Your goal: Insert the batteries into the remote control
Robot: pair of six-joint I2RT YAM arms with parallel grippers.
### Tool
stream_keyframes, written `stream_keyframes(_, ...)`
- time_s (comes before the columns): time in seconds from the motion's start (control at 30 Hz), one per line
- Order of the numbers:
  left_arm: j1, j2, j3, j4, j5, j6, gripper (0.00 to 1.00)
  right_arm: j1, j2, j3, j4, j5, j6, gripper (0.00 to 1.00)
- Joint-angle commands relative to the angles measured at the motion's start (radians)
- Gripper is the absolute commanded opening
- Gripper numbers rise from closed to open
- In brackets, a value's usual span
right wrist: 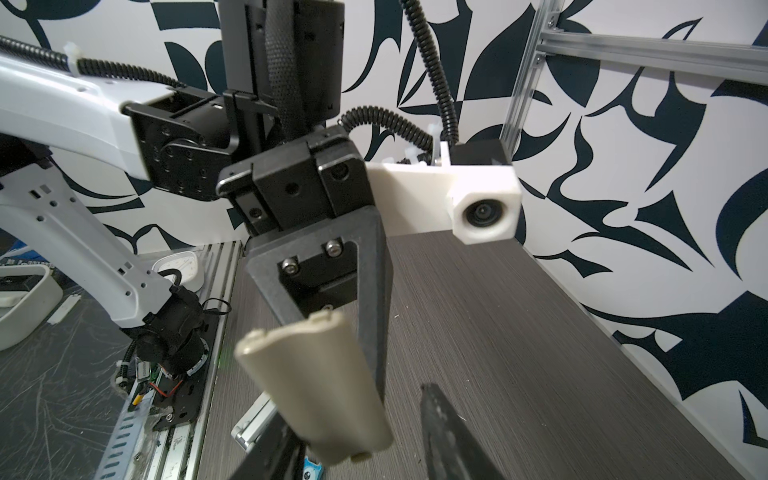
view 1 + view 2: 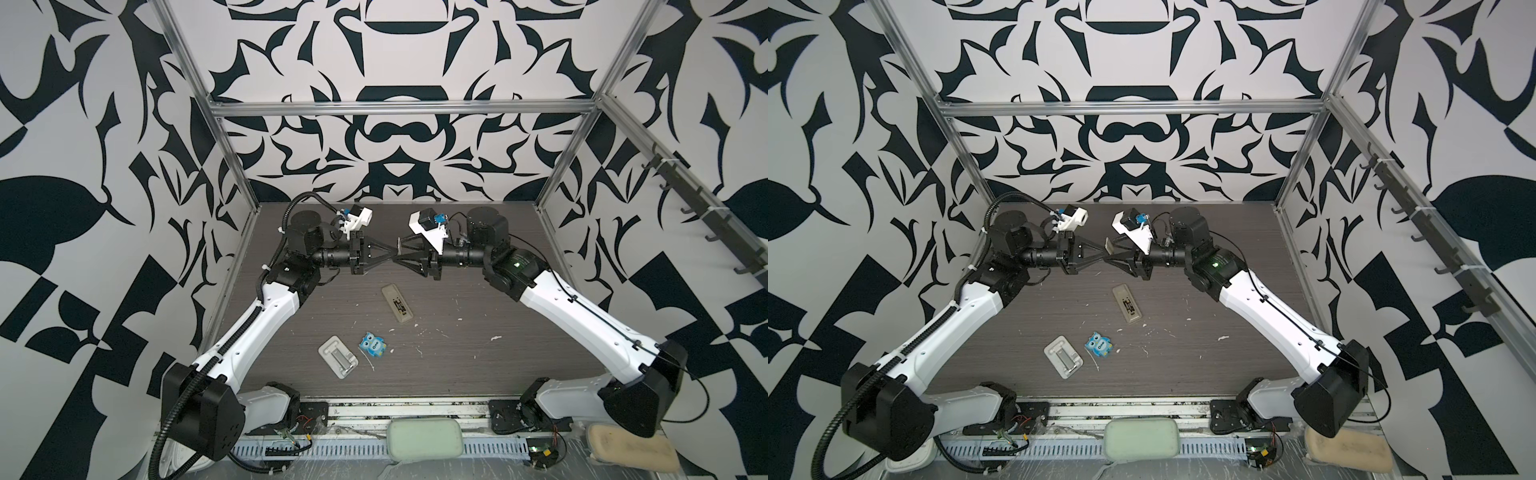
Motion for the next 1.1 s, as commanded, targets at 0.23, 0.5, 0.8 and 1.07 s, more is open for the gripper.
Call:
stream_keyframes(0.23,-0.003,0.001,-0.009,0.027,0.002,-0.008,0.00,0.000,-0.050,0.009,0.050,-0.016,0.001,0.46)
stream_keyframes(0.5,-0.002,0.005,-0.005,0.028,0.001,-0.010,0.00,0.000,-0.055,0.011,0.050,-0.013,-0.002,0.46)
stream_keyframes(0.8,-0.003,0.012,-0.002,0.030,0.003,-0.012,0.00,0.001,-0.051,0.012,0.048,-0.007,-0.003,0.38)
stream_keyframes(1.07,-0.003,0.017,0.001,0.030,0.005,-0.015,0.00,0.001,-0.050,0.010,0.052,-0.001,-0.007,0.33)
